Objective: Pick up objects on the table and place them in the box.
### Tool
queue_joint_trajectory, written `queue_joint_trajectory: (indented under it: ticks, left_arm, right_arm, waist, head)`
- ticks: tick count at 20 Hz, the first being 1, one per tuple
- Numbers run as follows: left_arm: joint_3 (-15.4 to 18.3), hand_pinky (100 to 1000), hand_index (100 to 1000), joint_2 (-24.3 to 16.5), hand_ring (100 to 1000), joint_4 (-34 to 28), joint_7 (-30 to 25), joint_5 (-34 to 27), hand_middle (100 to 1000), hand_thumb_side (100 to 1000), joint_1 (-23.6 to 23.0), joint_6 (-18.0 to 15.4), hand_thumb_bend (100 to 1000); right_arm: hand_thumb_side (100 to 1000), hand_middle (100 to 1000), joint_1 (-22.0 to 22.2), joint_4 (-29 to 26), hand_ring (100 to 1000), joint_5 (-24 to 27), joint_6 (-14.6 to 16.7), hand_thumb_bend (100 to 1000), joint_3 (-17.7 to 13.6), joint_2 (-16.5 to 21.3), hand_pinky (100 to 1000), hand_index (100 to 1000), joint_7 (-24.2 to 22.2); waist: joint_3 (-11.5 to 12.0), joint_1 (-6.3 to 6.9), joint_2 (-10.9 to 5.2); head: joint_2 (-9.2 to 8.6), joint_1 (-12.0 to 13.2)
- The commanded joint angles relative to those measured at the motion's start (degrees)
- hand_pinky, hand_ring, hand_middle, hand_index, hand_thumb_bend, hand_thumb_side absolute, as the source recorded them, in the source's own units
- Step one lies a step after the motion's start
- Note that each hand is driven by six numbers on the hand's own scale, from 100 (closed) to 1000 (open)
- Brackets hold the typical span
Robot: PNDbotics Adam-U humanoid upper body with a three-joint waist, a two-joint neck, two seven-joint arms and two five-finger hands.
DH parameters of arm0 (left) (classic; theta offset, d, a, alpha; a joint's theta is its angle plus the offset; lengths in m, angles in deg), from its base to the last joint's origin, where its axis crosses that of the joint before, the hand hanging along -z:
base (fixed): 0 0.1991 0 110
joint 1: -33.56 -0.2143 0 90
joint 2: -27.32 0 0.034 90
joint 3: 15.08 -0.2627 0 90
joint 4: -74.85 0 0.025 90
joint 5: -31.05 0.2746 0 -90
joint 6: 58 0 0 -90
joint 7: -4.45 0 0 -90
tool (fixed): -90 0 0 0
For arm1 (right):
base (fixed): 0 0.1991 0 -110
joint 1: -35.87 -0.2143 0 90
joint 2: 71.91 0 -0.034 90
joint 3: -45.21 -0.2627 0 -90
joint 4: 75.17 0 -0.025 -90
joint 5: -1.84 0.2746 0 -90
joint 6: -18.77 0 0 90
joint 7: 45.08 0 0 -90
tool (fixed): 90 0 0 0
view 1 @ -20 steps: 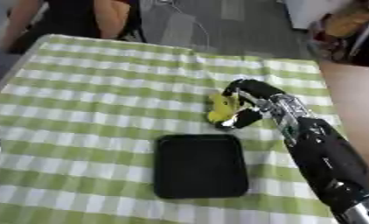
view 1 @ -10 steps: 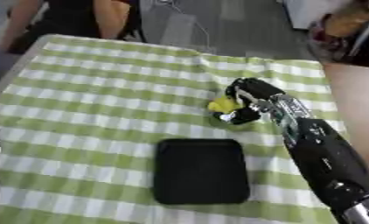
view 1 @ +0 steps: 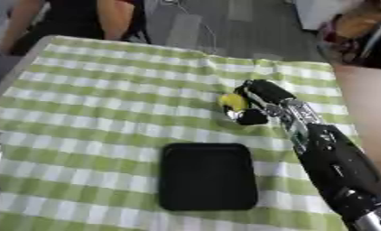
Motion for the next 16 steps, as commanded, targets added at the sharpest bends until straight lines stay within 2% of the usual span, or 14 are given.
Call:
queue_joint_trajectory:
  ticks: [1,10,16]
  left_arm:
    - [0.06,507,876,-0.9,591,-1.18,-0.28,-0.29,758,835,0.74,-0.01,329]
    - [0.03,507,876,-0.95,592,-1.1,-0.36,-0.25,758,835,0.66,0.04,327]
    - [0.2,508,876,-1.21,593,-0.95,-0.24,0.0,759,836,0.45,0.17,327]
  right_arm:
    - [669,304,-0.88,-0.9,164,0.36,0.21,100,0.1,0.91,100,417,0.74]
    - [633,300,-1.2,-2.03,160,0.99,0.94,100,0.29,1.2,100,415,1.26]
    - [573,295,-0.1,-10.73,154,7.23,3.38,125,2.12,3.99,100,412,-1.52]
  waist:
    - [-0.02,0.3,-0.82]
    - [-0.11,0.25,-0.94]
    - [-0.43,0.07,-1.1]
  head:
    - [-0.4,-0.19]
    - [-0.5,0.04]
    - [-0.07,0.87]
